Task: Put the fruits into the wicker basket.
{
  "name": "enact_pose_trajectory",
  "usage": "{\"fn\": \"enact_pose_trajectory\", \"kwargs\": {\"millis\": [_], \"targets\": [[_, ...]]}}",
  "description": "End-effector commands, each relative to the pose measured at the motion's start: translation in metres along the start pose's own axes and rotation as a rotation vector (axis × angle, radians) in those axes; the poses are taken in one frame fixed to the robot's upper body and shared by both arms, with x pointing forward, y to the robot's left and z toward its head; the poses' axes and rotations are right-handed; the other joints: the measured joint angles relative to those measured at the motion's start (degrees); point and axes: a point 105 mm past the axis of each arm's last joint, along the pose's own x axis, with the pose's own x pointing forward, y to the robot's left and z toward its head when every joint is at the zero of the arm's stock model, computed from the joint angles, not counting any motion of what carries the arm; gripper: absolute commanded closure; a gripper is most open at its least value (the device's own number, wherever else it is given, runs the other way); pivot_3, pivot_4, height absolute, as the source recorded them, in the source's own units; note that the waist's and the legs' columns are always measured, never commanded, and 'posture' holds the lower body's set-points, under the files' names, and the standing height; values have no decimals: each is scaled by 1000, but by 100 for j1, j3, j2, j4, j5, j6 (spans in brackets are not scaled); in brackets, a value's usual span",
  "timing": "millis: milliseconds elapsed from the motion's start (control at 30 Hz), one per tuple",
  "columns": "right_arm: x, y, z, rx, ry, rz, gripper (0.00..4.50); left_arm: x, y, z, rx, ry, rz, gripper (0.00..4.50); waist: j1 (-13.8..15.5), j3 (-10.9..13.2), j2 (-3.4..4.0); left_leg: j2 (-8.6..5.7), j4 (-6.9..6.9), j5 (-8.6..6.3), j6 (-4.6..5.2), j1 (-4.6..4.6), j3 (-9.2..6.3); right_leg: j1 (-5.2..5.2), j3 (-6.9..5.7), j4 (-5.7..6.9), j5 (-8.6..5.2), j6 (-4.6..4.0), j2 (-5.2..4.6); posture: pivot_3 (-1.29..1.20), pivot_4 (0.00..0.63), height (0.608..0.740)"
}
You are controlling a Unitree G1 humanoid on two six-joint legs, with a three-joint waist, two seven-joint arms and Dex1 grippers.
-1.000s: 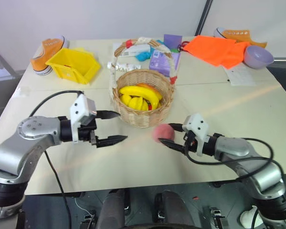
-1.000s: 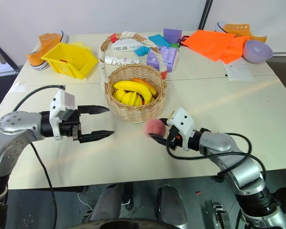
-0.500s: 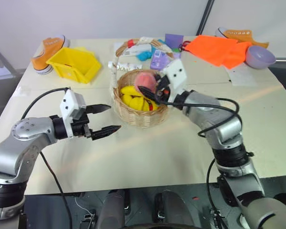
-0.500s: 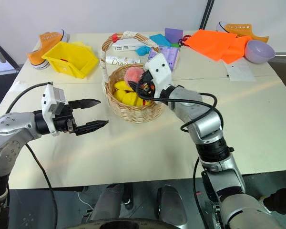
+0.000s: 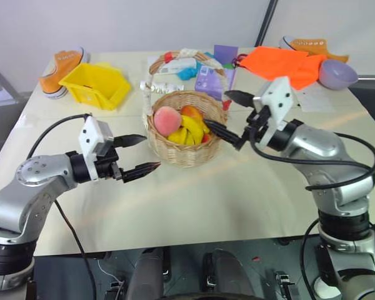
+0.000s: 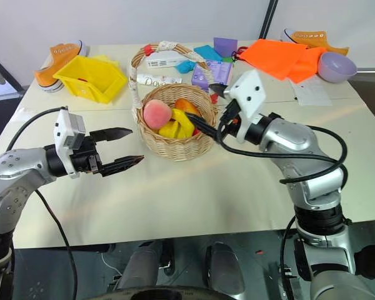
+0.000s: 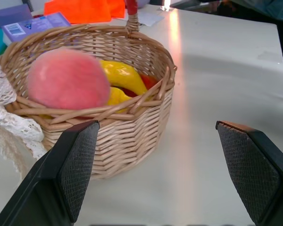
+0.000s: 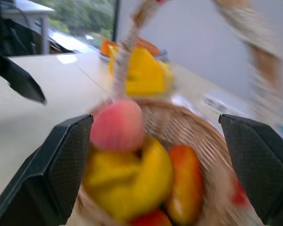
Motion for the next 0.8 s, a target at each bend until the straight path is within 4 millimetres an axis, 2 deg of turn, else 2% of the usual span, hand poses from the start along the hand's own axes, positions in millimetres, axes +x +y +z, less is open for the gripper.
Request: {"fn": "enact_pose_trajectory", "kwargs": {"millis": [33, 200, 233, 300, 500, 533, 600, 700, 800], "targets": [[0, -25, -2, -18, 13, -133, 47, 3, 0, 12, 29, -59, -5, 239, -4, 0, 0, 1, 0, 0, 0, 0, 0, 0, 0, 0, 0, 0, 2, 0, 150, 723], [18, -47, -14, 34, 16, -237, 47, 11, 5, 23, 50, -130, 22, 239, 8, 0, 0, 1, 1, 17, -26, -2, 3, -3, 0, 2, 0, 0, 3, 0, 150, 723], [22, -50, -16, 48, 14, -251, 271, 12, 5, 25, 52, -140, 24, 239, 12, 0, 0, 1, 1, 18, -27, -5, 3, -5, 0, 2, 0, 0, 3, 0, 150, 723], [25, -51, -19, 73, 12, -255, 880, 14, 4, 27, 56, -149, 25, 239, 16, 0, 0, 0, 0, 19, -29, -4, 4, -4, 0, 2, 0, 0, 4, 0, 150, 723], [22, -50, -16, 100, -17, -251, 4026, 16, 2, 26, 54, -151, 24, 239, 24, 0, 0, -2, 1, 19, -29, -8, 4, -4, 0, 2, 0, 0, 2, 0, 150, 723], [14, -53, -11, 108, -41, -261, 4449, 16, 1, 26, 54, -150, 22, 239, 27, 0, 0, -2, 1, 19, -28, -7, 4, -4, 1, 2, 0, 0, 2, 0, 150, 723], [-2, -60, -5, 102, -61, -292, 4467, 18, 0, 26, 54, -150, 19, 239, 48, 1, 0, -2, 1, 19, -28, -8, 3, -4, 0, 2, 0, 0, 2, 0, 150, 723], [-42, -87, -7, 47, -43, -437, 4467, 20, -1, 25, 51, -154, 7, 239, 65, 1, 0, -5, 1, 17, -26, -12, 3, -4, 0, 1, 0, 0, -2, 0, 150, 723], [-97, -122, -13, -3, 14, -652, 4467, 23, -1, 23, 48, -153, -7, 239, 124, 1, 1, -8, 2, 15, -24, -11, 3, -1, 0, -3, 0, 1, -4, 0, 150, 723]]}}
